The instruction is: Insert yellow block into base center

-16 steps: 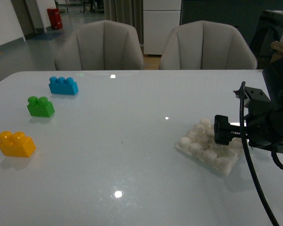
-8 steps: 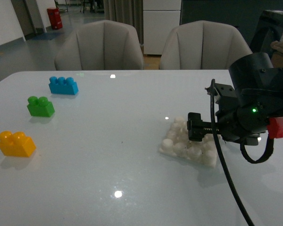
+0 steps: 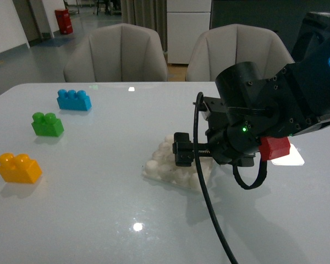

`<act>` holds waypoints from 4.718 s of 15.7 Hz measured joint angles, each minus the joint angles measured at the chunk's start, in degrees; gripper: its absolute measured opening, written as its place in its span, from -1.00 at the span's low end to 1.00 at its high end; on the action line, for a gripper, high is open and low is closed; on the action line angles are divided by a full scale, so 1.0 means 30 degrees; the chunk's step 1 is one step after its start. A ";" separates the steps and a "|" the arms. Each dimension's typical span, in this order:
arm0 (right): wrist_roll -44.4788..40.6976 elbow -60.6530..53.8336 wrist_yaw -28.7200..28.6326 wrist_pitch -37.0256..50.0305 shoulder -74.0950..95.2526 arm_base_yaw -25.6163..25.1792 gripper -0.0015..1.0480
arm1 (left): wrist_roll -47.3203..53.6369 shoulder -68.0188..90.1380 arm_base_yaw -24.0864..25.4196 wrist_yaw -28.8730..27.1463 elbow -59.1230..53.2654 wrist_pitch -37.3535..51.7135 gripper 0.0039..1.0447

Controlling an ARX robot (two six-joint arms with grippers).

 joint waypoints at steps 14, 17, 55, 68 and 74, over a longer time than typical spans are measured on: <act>-0.0095 -0.0481 -0.1180 0.0146 -0.0291 0.1064 0.88 | 0.0007 0.0000 0.0000 0.0000 0.0000 0.0000 0.88; 0.1996 -0.4597 -0.0736 0.4058 -0.5931 -0.2237 0.88 | 0.0000 0.0000 0.0000 0.0000 0.0000 0.0000 0.88; -0.4481 -2.8028 0.2776 -0.0663 -4.5280 -0.6768 0.86 | -0.0466 0.0233 -0.0284 -0.0772 0.0321 -0.1297 0.88; -0.4517 -2.8028 0.2776 -0.0670 -4.5280 -0.6776 0.88 | 0.1064 3.0221 0.3738 0.3461 1.1686 1.0069 0.88; -0.4517 -2.8028 0.2776 -0.0663 -4.5280 -0.6776 0.88 | 0.1996 3.5984 0.3869 0.5399 1.5489 0.9063 0.88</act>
